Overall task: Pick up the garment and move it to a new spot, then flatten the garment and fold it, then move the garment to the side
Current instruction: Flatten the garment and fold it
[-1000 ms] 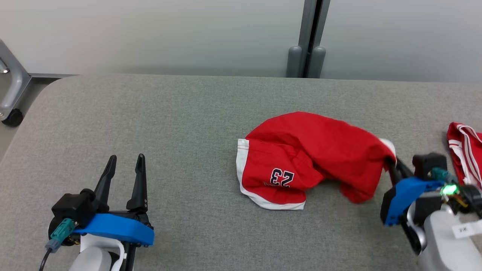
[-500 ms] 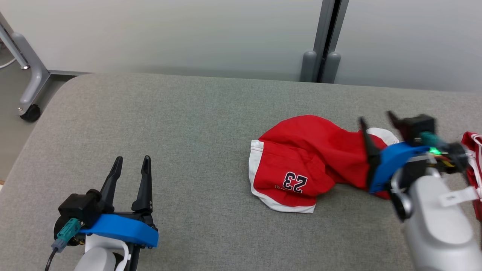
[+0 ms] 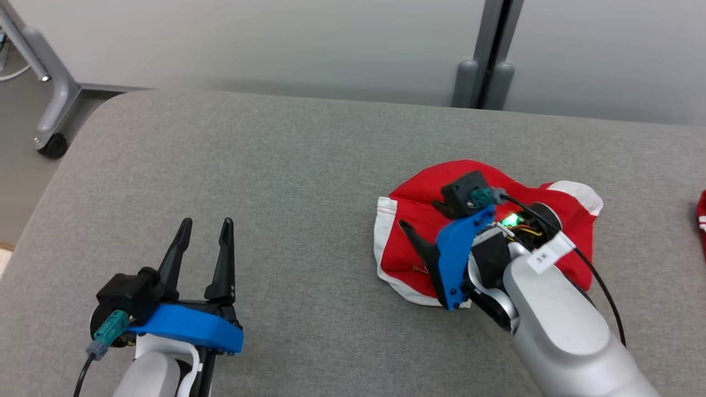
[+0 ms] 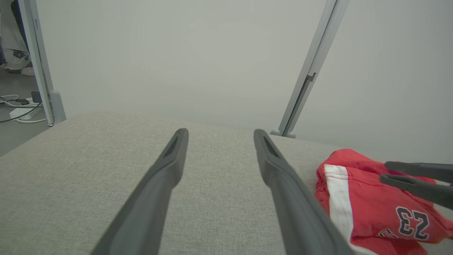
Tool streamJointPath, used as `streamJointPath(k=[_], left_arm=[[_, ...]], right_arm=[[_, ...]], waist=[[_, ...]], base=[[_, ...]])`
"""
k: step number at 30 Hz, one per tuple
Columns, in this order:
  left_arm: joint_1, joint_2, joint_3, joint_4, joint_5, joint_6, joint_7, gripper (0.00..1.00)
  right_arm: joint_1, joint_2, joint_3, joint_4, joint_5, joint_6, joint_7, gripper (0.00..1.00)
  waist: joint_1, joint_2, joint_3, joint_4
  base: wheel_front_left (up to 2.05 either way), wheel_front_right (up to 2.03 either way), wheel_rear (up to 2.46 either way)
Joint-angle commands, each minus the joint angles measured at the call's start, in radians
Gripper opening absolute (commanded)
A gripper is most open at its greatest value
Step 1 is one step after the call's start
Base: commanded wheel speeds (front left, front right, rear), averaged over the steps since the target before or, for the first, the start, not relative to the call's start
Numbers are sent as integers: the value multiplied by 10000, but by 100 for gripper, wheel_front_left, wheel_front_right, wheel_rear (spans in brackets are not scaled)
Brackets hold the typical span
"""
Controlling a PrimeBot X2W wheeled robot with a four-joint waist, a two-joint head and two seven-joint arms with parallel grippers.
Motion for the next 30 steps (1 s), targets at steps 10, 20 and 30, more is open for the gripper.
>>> streamJointPath(k=[10,20,30], left_arm=[[-653,-291,-294,31,233,-163,-44,100],[-692,-474,-99,186,281,-240,-45,100],[-221,-323,329,45,327,-194,-44,100]], right_arm=[[-1793,-21,819,1928,37,1,158,100],[-2122,-217,2266,2856,712,-1,304,0],[-429,-1291,683,832,1817,-1,-1591,0]], waist=[[1,0,635,856],[1,0,676,811],[1,0,180,33]], base=[[0,0,0],[0,0,0],[0,0,0]])
